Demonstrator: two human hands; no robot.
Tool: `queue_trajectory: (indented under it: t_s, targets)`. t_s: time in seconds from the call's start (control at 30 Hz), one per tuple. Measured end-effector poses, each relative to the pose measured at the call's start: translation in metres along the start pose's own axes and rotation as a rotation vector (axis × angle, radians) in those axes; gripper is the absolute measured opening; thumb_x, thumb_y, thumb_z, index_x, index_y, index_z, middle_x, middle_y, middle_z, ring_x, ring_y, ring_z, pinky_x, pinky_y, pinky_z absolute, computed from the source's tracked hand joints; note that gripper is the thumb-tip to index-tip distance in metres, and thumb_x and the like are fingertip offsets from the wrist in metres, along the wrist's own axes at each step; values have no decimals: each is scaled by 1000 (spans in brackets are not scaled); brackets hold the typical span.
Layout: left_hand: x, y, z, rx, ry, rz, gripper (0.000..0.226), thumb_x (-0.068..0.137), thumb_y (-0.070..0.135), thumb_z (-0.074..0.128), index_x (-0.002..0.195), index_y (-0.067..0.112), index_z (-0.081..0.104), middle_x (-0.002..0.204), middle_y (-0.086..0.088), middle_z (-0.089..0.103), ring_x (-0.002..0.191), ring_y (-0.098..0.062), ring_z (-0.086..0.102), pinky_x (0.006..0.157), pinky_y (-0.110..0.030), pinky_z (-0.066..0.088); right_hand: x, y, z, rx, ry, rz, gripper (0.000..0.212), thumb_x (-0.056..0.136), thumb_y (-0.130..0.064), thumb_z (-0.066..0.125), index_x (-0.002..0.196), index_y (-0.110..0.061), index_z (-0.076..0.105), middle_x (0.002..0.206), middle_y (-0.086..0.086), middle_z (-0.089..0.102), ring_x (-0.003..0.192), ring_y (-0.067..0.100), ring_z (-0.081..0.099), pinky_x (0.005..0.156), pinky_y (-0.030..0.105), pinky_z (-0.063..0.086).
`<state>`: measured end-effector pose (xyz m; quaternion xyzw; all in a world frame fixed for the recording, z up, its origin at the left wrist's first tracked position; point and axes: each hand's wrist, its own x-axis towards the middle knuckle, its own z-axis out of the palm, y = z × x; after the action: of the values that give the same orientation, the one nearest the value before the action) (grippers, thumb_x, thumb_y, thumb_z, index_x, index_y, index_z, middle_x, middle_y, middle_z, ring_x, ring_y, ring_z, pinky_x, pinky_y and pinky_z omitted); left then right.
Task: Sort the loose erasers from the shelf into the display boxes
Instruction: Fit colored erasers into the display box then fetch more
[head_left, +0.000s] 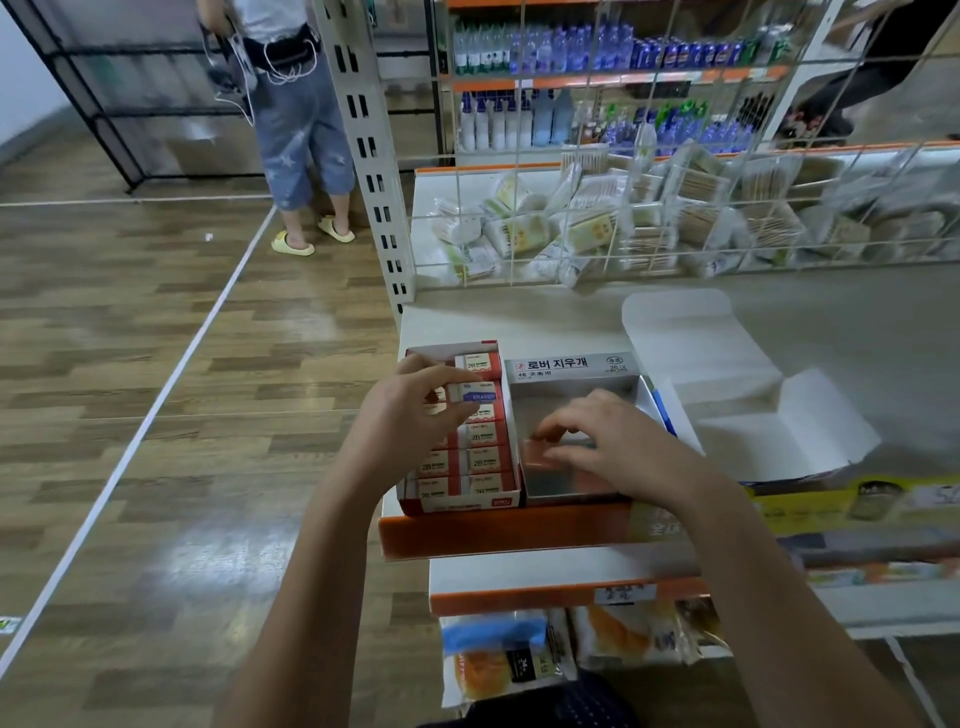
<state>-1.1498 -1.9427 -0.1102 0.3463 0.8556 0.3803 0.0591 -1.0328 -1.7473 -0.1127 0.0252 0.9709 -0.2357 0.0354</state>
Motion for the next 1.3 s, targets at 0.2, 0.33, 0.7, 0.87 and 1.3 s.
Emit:
queue_trajectory:
  t_s: [0.2, 0.33, 0.7, 0.87, 1.3]
  targets:
    - [-1, 1, -5, 88, 43, 30, 31, 83, 27, 67, 114, 23, 66, 106, 12, 53, 86, 0, 52, 70, -14, 44, 4, -4, 5, -2, 68, 24, 18, 88, -28, 60, 105, -32, 65, 92, -17, 59, 90, 2, 39, 74, 22, 29]
    - [-1, 0, -10, 144, 82, 26, 29, 82, 26, 69, 110, 25, 66, 102, 12, 55, 87, -4, 48, 67, -11, 34, 4, -3, 7, 49, 63, 43, 14, 86, -25, 63, 97, -33, 63, 89, -15, 58, 90, 2, 40, 75, 22, 33]
    - [9, 17, -3, 176, 69, 111, 21, 82, 27, 69, 102, 27, 65, 90, 23, 53, 86, -6, 50, 68, -11, 32, 3, -4, 1, -51, 77, -4, 16, 90, -33, 56, 104, -30, 64, 105, -9, 55, 102, 8, 40, 82, 23, 30]
    - [27, 46, 7, 125, -23, 179, 20, 80, 26, 67, 98, 34, 61, 89, 23, 56, 82, -5, 49, 73, -14, 37, -22, 0, -39, 45, 286, 49, 14, 89, -30, 59, 100, -24, 65, 94, -13, 59, 90, 1, 45, 75, 11, 32]
    - [44, 169, 100, 60, -306, 322, 16, 83, 26, 66, 99, 23, 64, 87, 10, 65, 83, -11, 54, 68, -23, 38, -103, 120, -97, -4, 571, 521, 23, 84, -24, 66, 105, -16, 64, 88, -2, 61, 76, 15, 55, 70, 25, 37]
